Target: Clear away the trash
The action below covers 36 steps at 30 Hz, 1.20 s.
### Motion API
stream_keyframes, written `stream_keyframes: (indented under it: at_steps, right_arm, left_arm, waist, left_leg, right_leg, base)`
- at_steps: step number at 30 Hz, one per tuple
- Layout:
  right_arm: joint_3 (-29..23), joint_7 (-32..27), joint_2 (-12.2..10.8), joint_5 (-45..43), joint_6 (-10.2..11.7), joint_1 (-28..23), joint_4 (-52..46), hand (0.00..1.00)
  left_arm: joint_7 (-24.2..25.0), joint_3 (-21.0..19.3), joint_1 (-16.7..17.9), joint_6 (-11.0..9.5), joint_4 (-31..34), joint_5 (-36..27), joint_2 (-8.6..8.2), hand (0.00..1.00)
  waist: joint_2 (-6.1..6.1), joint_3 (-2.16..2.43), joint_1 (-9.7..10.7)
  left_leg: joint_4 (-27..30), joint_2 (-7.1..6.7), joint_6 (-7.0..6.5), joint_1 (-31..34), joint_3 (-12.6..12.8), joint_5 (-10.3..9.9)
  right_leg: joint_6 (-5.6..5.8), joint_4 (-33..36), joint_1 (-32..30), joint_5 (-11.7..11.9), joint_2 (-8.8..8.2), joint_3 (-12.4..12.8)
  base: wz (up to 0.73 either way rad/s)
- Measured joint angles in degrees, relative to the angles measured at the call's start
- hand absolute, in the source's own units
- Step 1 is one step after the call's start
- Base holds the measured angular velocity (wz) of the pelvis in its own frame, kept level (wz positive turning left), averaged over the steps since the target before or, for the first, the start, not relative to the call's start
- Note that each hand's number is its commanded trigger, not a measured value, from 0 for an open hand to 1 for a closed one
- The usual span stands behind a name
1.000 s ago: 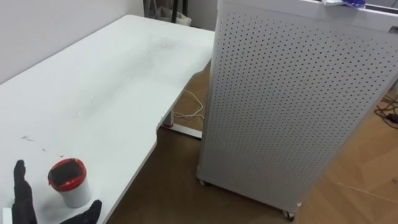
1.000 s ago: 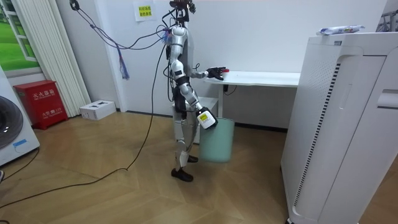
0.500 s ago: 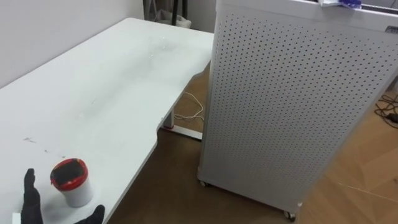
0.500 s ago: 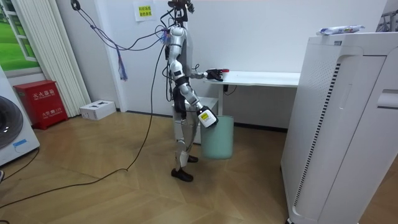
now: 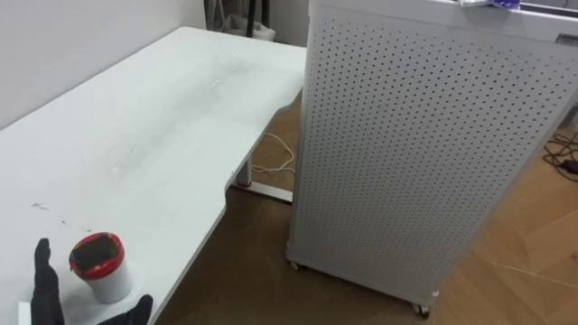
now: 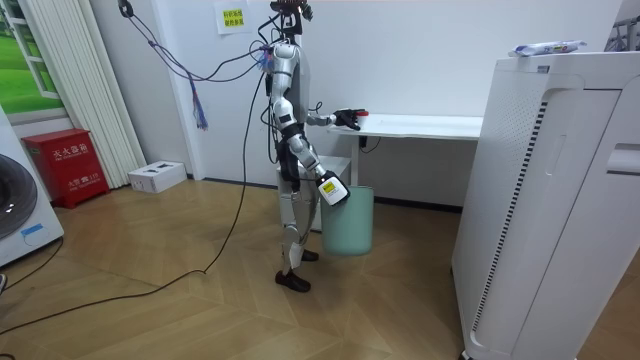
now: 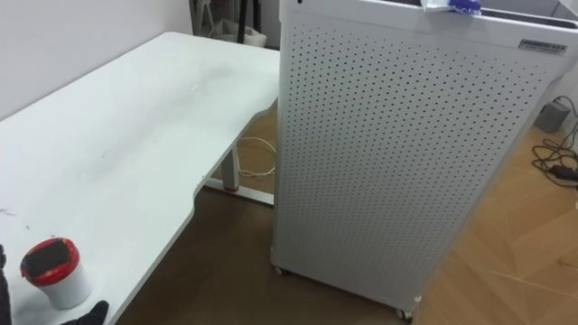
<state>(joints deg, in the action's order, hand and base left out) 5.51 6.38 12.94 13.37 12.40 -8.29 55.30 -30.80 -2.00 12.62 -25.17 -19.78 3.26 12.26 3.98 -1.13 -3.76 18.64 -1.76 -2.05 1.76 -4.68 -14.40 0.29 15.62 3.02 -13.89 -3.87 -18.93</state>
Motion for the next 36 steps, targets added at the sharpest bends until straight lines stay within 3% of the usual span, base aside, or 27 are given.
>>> stream_keyframes:
  at_steps: [4, 8, 17, 18, 20, 30, 36]
  right_arm:
    - [0.0, 0.1, 0.0, -1.8, 0.0, 0.0, 0.0, 1.00]
    - [0.0, 0.2, 0.0, -2.3, 0.0, 0.0, 0.0, 1.00]
    - [0.0, 0.8, 0.0, -2.2, 0.0, 0.0, 0.0, 1.00]
    - [0.0, 0.9, 0.0, -2.2, 0.0, 0.0, 0.0, 1.00]
    - [0.0, 0.9, 0.0, -2.2, 0.0, 0.0, 0.0, 1.00]
    - [0.7, 1.3, 0.0, -2.0, -0.6, 0.0, 0.0, 1.00]
    - [1.1, 0.1, -0.3, -2.0, -1.5, 0.0, 0.0, 1.00]
  left_arm:
    - [0.3, 0.0, -1.8, 0.1, 0.0, -0.3, 0.00, 0.00]
    - [1.3, 0.0, -2.4, 0.1, 0.0, -0.5, 0.00, 0.00]
    - [2.6, 0.0, -3.5, 0.2, -1.4, -0.9, 0.00, 0.00]
    - [2.6, 0.0, -3.5, 0.2, -1.5, -1.2, 0.00, 0.27]
    - [2.7, 0.0, -3.5, 0.2, -1.6, -1.5, 0.00, 1.00]
    - [4.4, 0.2, -5.0, 1.3, -3.7, -1.4, -0.07, 1.00]
    - [4.4, 0.5, -7.9, 1.1, -7.4, -1.5, -0.11, 1.00]
  waist:
    - [-0.45, -0.10, 0.4]
    - [-1.10, 0.37, 0.7]
    - [-1.21, 0.42, 1.3]
    - [-1.22, 0.43, 1.4]
    - [-1.23, 0.44, 1.6]
    - [-1.14, 0.49, 1.7]
    - [-1.36, 0.60, 1.7]
  left_leg:
    - [-0.5, 0.09, 0.00, -0.3, 0.5, 0.0]
    - [-0.8, 0.11, -0.01, -0.5, 1.2, 0.0]
    - [-1.1, 0.14, -0.02, -1.9, 1.6, 0.0]
    - [-1.1, 0.15, -0.02, -1.9, 1.7, 0.0]
    - [-1.1, 0.22, -0.02, -2.0, 2.1, 0.0]
    - [-1.9, 0.42, -0.03, -2.4, 3.2, 0.0]
    - [-2.1, 0.41, -0.03, -2.4, 3.3, 0.0]
  right_leg:
    - [-0.03, 0.0, 0.0, 0.0, 0.05, 0.4]
    - [-0.01, 0.0, 0.0, 0.1, 0.01, 0.7]
    - [0.06, -0.6, 1.0, 0.1, 0.06, 1.2]
    - [0.06, -0.6, 1.0, 0.1, 0.06, 1.3]
    - [0.06, -0.5, 1.0, 0.1, 0.07, 1.5]
    - [0.06, 0.2, 1.0, 0.1, 0.01, 1.7]
    - [0.06, 0.1, 1.0, 0.1, 0.04, 1.9]
  base:
    - [-0.05]
    - [-0.06]
    - [-0.02]
    - [-0.06]
    - [-0.06]
    - [-0.02]
    - [0.00]
